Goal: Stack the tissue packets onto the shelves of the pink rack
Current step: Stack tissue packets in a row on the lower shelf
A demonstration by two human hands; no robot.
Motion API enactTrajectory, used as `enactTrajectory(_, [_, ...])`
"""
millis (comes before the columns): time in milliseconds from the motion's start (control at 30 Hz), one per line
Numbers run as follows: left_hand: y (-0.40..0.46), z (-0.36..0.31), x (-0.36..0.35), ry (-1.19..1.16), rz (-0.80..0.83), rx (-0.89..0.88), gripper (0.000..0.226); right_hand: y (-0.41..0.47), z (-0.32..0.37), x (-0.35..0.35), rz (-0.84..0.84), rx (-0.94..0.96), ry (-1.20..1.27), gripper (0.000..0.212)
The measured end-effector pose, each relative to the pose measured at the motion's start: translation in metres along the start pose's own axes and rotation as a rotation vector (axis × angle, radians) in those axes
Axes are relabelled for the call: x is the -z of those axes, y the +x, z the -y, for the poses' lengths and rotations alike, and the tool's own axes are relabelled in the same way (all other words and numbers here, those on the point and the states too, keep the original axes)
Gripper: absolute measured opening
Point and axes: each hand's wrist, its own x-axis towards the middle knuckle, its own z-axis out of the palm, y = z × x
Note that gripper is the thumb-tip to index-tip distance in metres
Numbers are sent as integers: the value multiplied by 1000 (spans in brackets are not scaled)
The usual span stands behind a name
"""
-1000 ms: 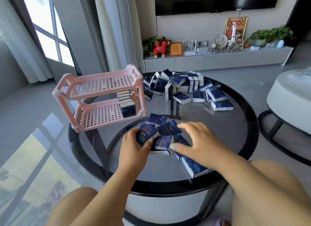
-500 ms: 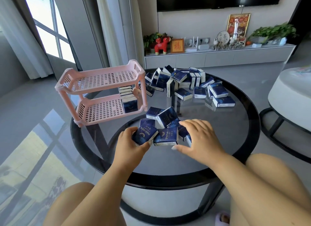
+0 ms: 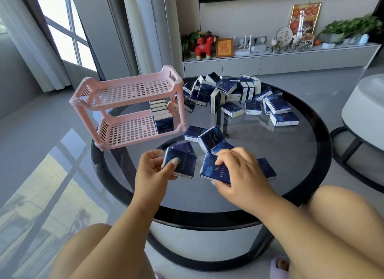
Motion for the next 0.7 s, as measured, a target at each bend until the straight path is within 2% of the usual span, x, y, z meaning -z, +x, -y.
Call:
enactTrajectory(100, [-7, -6, -6, -10, 83, -14, 17, -1, 9, 4, -27, -25, 159, 41])
enactTrajectory(200, [-14, -12, -15, -21, 182, -9, 11, -6, 15, -4, 29, -55, 187, 41])
enactTrajectory(300, [-19, -15, -18, -37, 267, 8, 20, -8, 19, -7, 104, -148, 291, 32])
enactTrajectory(400, [-19, -12, -17, 18, 271, -18, 50, -9, 21, -2, 174, -277, 526, 24])
enactTrajectory(467, [-17, -11, -16, 57, 249, -70, 61, -10, 22, 1, 218, -348, 641, 31])
enactTrajectory(533, [-15, -9, -14, 63, 230, -128, 62, -12, 23, 2, 233, -388, 708, 37])
enactTrajectory(700, [-12, -9, -10, 197, 259, -148, 60, -11, 29, 2, 275, -329, 783, 55])
